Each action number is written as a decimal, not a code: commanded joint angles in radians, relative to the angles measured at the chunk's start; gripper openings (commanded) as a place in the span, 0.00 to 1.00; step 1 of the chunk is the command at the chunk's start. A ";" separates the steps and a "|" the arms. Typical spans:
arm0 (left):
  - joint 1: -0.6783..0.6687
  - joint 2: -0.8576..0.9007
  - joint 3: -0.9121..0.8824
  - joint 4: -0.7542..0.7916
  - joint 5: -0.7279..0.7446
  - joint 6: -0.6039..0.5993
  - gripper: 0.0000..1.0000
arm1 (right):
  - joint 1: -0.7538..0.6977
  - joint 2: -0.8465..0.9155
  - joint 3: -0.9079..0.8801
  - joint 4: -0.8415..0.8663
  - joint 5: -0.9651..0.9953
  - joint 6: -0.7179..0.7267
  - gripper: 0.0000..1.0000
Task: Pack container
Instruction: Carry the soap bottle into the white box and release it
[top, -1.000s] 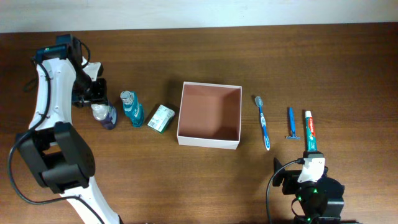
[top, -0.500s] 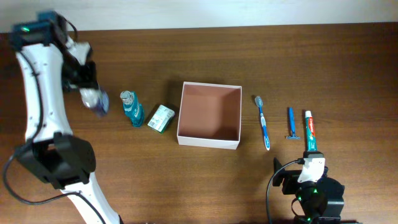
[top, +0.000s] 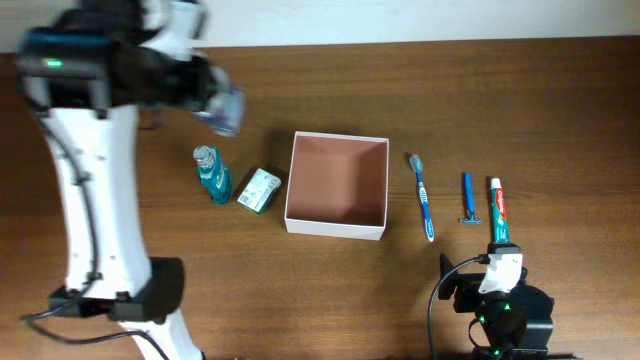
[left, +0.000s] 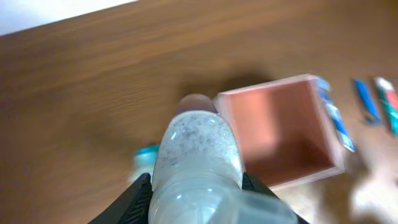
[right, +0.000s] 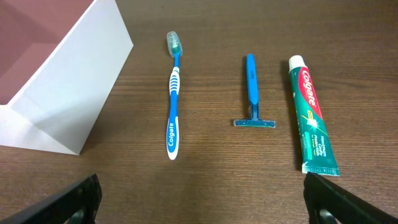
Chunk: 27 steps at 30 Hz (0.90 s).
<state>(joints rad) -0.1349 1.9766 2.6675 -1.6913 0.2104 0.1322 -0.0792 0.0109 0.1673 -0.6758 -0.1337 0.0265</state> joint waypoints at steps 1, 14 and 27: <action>-0.117 0.011 -0.027 0.007 0.036 -0.019 0.01 | -0.006 -0.008 -0.005 0.001 -0.013 0.008 0.99; -0.326 0.232 -0.315 0.197 -0.167 -0.247 0.01 | -0.006 -0.007 -0.005 0.001 -0.013 0.008 0.99; -0.354 0.398 -0.323 0.256 -0.312 -0.432 0.09 | -0.006 -0.008 -0.005 0.001 -0.013 0.008 0.99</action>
<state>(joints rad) -0.4923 2.3562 2.3325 -1.4532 -0.0364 -0.2440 -0.0792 0.0109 0.1673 -0.6758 -0.1337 0.0273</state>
